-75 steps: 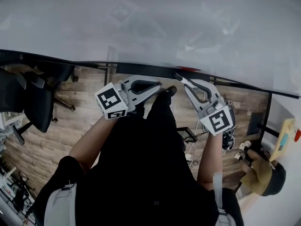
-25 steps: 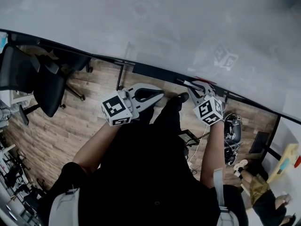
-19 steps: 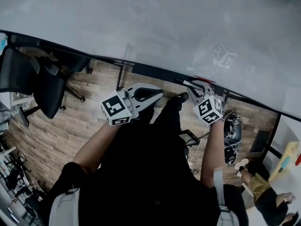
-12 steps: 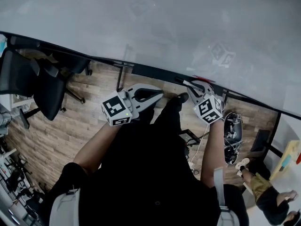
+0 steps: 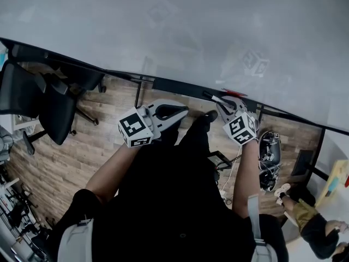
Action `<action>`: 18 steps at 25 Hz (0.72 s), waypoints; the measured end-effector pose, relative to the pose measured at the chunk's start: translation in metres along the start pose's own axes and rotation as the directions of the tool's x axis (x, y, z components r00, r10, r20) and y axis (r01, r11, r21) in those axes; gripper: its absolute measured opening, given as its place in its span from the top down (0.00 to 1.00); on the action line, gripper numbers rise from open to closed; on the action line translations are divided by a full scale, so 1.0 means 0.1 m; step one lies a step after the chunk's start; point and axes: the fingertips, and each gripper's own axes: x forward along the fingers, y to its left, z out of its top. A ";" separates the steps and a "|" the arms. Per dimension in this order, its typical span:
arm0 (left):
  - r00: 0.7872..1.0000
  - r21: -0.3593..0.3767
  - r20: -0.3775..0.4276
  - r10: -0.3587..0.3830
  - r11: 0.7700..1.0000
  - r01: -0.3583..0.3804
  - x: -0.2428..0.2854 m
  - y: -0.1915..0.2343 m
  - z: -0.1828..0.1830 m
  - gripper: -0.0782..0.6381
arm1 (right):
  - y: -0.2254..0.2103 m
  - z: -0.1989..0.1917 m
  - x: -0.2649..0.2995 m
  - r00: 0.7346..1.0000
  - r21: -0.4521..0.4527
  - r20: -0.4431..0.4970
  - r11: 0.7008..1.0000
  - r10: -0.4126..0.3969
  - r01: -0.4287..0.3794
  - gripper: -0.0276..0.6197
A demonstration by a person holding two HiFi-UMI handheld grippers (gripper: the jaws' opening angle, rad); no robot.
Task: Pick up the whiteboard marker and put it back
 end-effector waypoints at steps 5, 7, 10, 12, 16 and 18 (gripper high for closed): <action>1.000 -0.011 -0.004 0.001 1.000 -0.001 -0.01 -0.02 0.01 0.87 | -0.03 0.00 -0.02 1.000 0.003 0.006 1.000 -0.020 0.020 0.84; 1.000 -0.007 -0.007 -0.002 1.000 0.002 -0.02 -0.03 -0.02 0.87 | -0.04 0.01 -0.03 1.000 0.005 0.009 1.000 -0.025 0.025 0.84; 1.000 -0.009 -0.013 -0.004 1.000 0.003 -0.02 -0.02 -0.03 0.87 | -0.06 0.04 -0.05 0.999 0.012 0.018 0.999 -0.032 0.032 0.84; 1.000 -0.008 -0.013 -0.008 1.000 0.008 -0.02 -0.01 -0.01 0.87 | -0.07 0.08 -0.07 0.999 0.016 0.025 0.999 -0.040 0.040 0.84; 0.999 0.003 -0.003 -0.034 0.999 0.034 -0.04 0.02 0.03 0.87 | -0.07 0.22 -0.16 0.996 0.031 0.059 0.998 -0.060 0.059 0.84; 0.999 0.012 0.002 -0.053 0.999 0.053 -0.01 0.00 0.06 0.87 | -0.09 0.32 -0.31 0.991 0.058 0.099 0.995 -0.086 0.081 0.84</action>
